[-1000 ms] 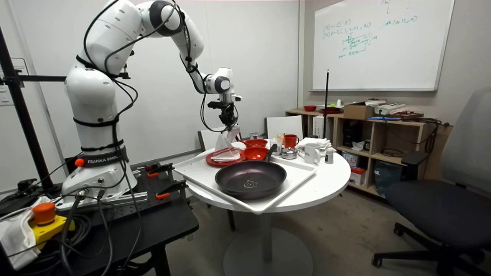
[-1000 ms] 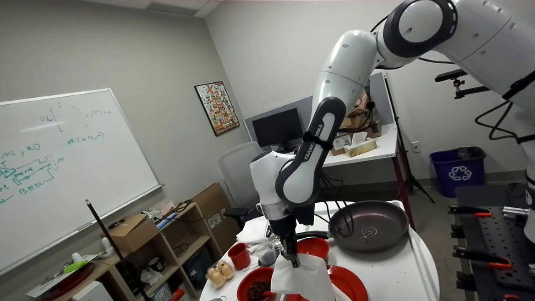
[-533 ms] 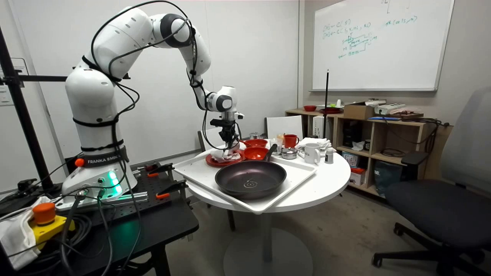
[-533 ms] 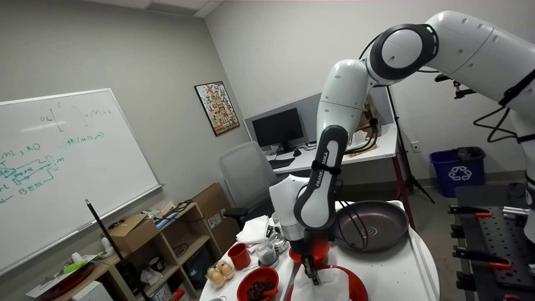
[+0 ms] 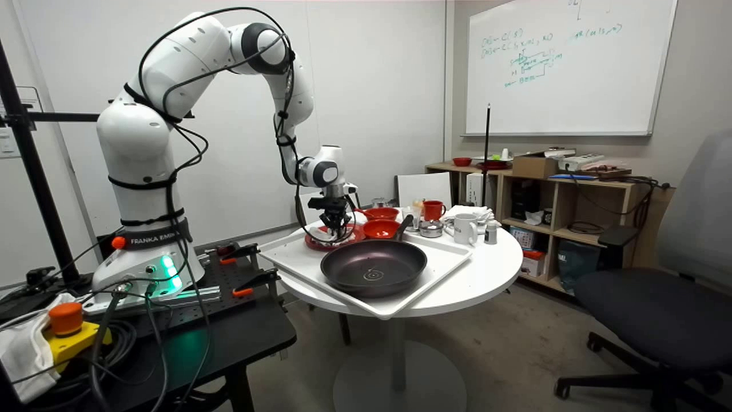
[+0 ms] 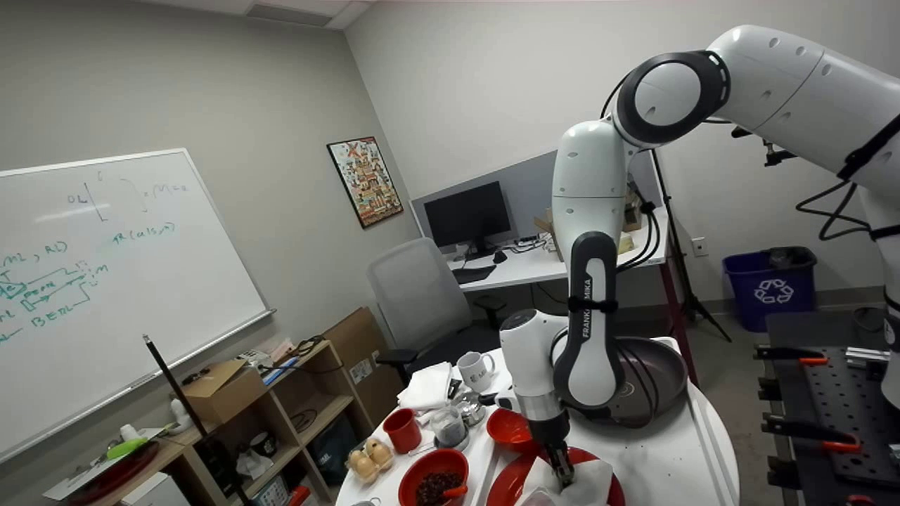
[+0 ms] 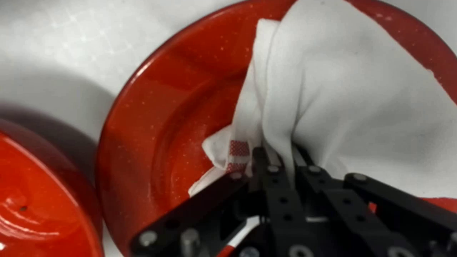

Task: Wipe the red plate with a towel

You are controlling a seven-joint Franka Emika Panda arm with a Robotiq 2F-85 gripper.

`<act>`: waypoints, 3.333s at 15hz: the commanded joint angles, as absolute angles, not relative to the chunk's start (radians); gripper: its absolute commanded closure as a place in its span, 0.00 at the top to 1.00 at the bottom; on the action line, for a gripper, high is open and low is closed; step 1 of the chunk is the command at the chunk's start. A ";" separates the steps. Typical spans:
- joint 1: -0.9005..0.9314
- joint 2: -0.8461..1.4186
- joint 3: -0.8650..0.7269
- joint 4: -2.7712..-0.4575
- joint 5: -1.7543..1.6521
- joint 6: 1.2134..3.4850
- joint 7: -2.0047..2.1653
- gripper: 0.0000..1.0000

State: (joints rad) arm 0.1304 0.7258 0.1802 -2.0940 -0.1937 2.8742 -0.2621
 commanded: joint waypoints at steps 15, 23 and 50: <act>0.194 0.758 0.184 -2.191 -0.405 2.961 -0.431 0.07; 0.231 0.771 0.120 -2.095 -0.407 2.893 -0.406 0.07; 0.175 0.807 0.190 -2.114 -0.407 2.911 -0.495 0.07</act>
